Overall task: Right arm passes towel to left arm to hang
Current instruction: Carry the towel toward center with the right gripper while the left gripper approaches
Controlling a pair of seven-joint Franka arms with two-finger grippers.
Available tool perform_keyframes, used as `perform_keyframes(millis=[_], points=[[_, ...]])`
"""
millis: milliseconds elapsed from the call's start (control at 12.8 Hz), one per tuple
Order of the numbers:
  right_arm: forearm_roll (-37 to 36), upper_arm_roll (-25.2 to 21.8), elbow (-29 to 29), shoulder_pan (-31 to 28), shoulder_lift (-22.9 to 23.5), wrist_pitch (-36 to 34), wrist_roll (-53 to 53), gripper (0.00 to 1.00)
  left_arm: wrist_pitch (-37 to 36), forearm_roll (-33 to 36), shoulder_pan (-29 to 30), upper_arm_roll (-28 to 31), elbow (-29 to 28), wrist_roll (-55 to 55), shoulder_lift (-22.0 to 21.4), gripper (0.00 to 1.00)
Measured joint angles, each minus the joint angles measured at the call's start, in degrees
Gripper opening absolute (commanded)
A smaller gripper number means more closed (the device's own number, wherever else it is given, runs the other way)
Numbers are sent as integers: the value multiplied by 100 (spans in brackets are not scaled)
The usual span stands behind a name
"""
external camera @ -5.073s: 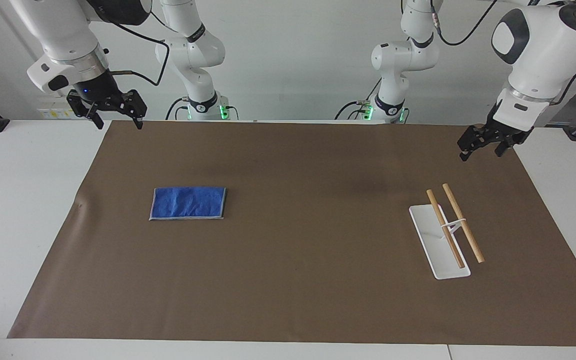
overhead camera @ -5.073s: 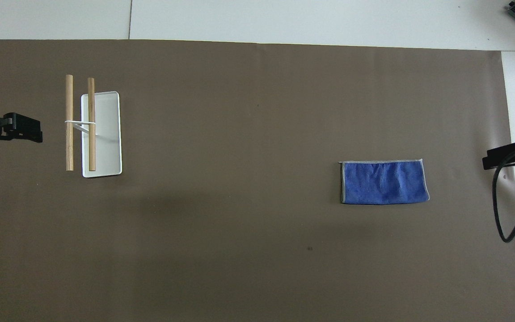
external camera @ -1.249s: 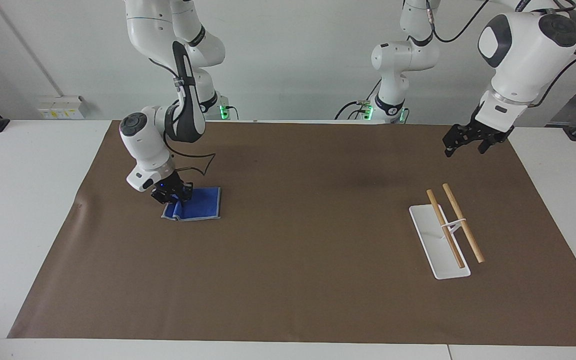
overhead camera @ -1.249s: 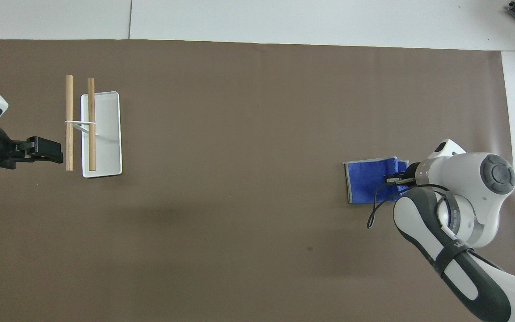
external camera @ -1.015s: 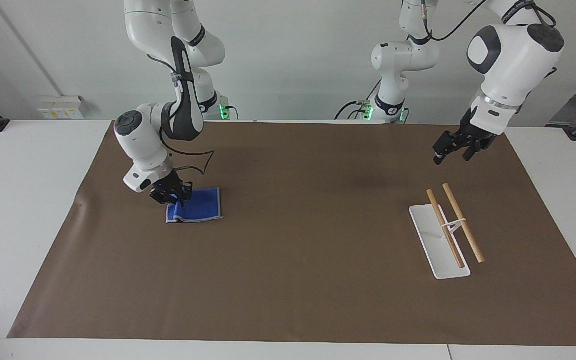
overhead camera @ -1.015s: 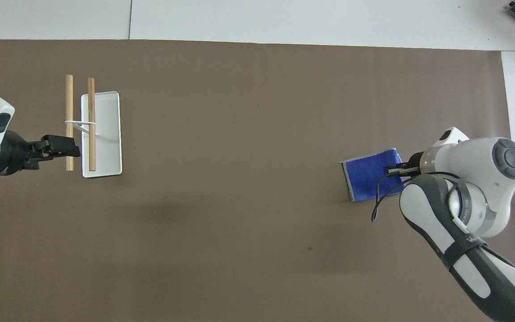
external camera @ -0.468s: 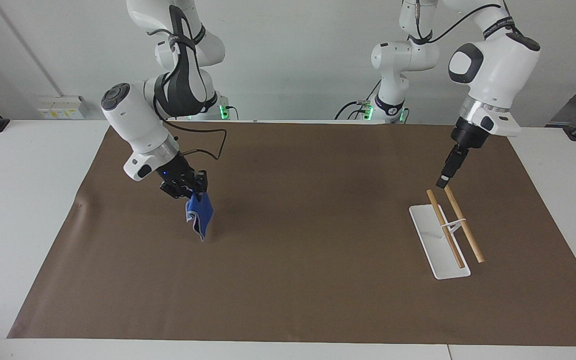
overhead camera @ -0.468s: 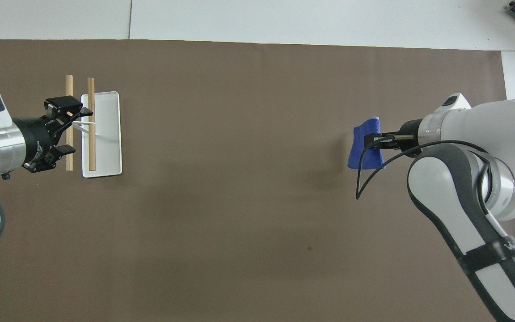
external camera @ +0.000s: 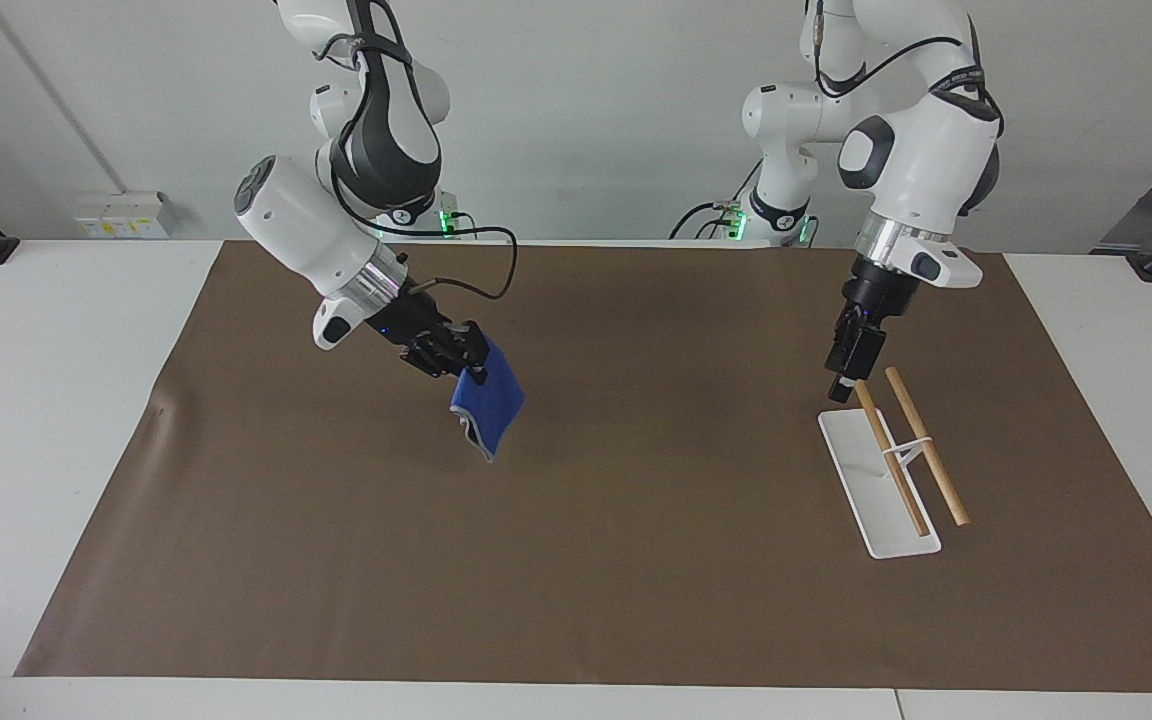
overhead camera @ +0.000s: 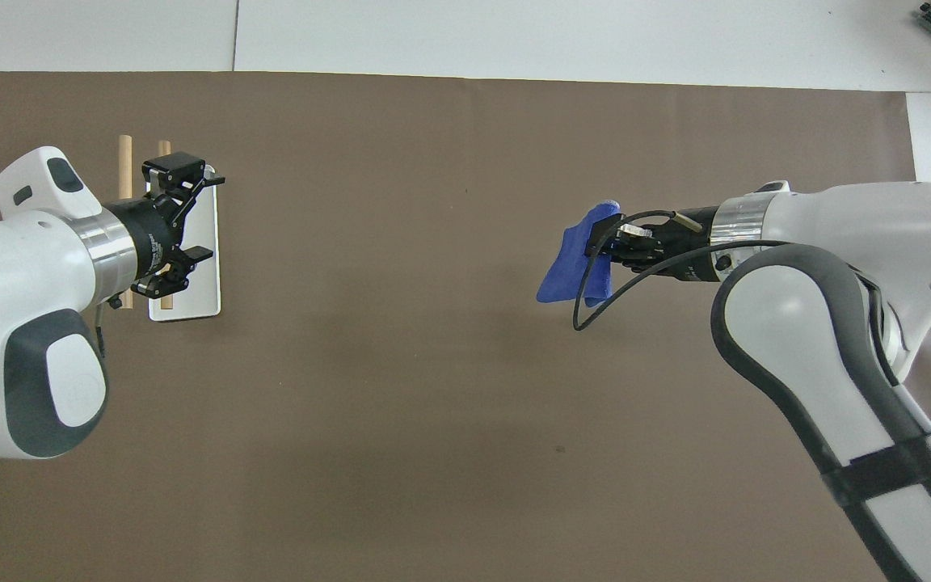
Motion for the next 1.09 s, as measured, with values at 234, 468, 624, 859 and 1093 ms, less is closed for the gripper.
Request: perform_keyframes(millis=[234, 468, 624, 859, 1093], points=[[993, 1, 6, 378, 1, 552, 961, 0, 868, -276, 73, -712, 4, -859, 359, 100], [1825, 6, 6, 1118, 13, 1419, 1910, 0, 1487, -308, 318, -1317, 154, -1744, 575, 100], [2177, 11, 5, 1666, 36, 2048, 2390, 0, 1522, -310, 424, -1365, 287, -2339, 646, 100], [2704, 13, 5, 2052, 55, 2423, 2736, 0, 1525, -310, 506, -1396, 290, -2707, 770, 100], [3471, -24, 5, 2018, 56, 2423, 2773, 0, 1506, -310, 508, -1422, 265, -2762, 836, 100]])
